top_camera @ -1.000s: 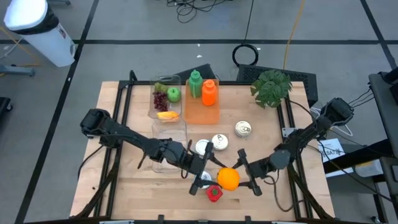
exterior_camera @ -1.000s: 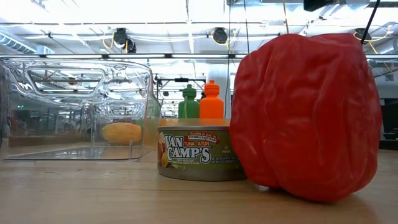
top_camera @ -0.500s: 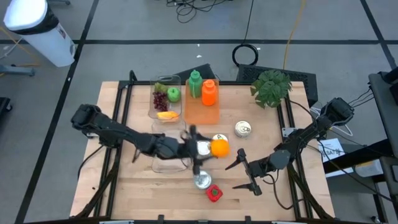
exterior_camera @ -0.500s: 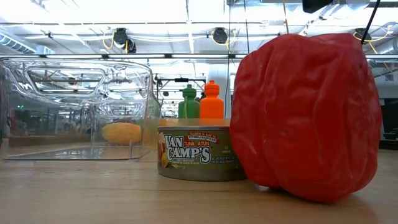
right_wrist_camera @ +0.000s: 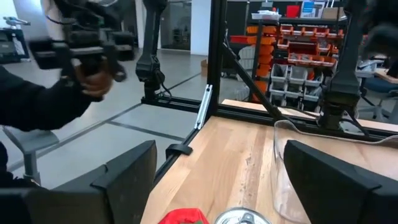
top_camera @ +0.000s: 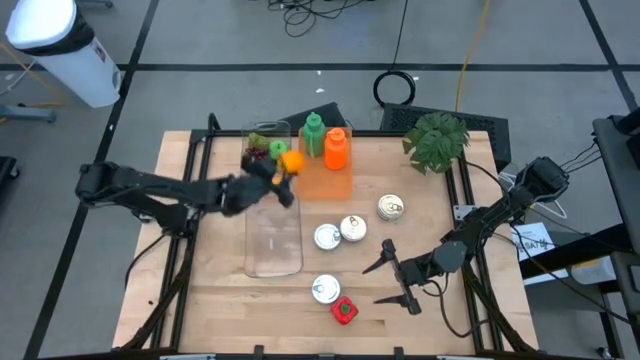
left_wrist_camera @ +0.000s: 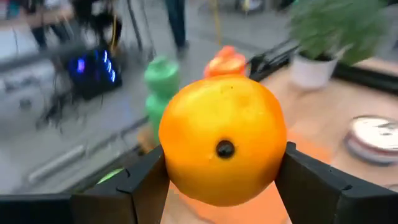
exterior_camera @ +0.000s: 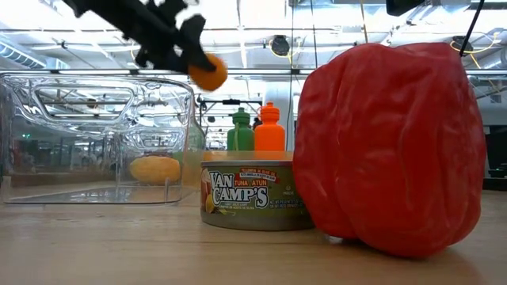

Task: Pick & Place Food Item
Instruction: Put the orange into the top transparent bin

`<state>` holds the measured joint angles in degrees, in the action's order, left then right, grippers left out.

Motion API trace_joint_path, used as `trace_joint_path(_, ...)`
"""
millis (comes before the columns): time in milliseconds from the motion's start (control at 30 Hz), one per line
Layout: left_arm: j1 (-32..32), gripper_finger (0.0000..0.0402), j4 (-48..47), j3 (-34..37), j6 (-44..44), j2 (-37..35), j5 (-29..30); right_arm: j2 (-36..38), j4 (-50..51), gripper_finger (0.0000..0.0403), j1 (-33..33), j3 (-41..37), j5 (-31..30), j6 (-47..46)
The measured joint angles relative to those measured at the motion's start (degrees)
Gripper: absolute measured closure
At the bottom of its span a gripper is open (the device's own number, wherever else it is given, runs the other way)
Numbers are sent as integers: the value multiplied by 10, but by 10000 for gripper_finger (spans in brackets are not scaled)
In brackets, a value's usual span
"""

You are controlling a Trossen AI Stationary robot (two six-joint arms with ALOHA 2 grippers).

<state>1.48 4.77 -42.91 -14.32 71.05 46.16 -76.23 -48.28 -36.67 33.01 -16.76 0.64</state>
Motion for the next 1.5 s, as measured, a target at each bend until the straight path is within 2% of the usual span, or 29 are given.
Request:
trace_joint_path(133, -105, 144, -115, -18, -56, -2, -131, 0, 6, 74, 0, 0, -14, 0)
trace_joint_path(233, -172, 144, -146, -27, -74, 2, -228, 0, 10, 74, 0, 0, -15, 0)
trace_joint_path(400, -243, 145, -197, -27, -98, 2, -277, 0, 10, 74, 0, 0, -14, 0)
trace_joint_path(500, -269, 145, -218, -27, -106, 3, -328, 0, 11, 74, 0, 0, -14, 0)
trace_joint_path(633, -270, 145, -236, -27, -124, 27, -341, 0, 11, 74, 3, 0, -14, 0)
trace_joint_path(1133, -273, 144, -194, -26, -128, 146, -335, 0, 16, 74, 11, 0, -13, -15)
trace_joint_path(1200, -273, 128, -194, -26, -128, 152, -335, 0, 17, 74, 11, 0, -13, -15)
trace_joint_path(1400, -273, 39, -193, -27, -121, 152, -341, 0, 17, 74, 11, 0, -12, -15)
trace_joint_path(1500, -273, 12, -192, -26, -116, 151, -353, 0, 18, 74, 11, 0, -12, -15)
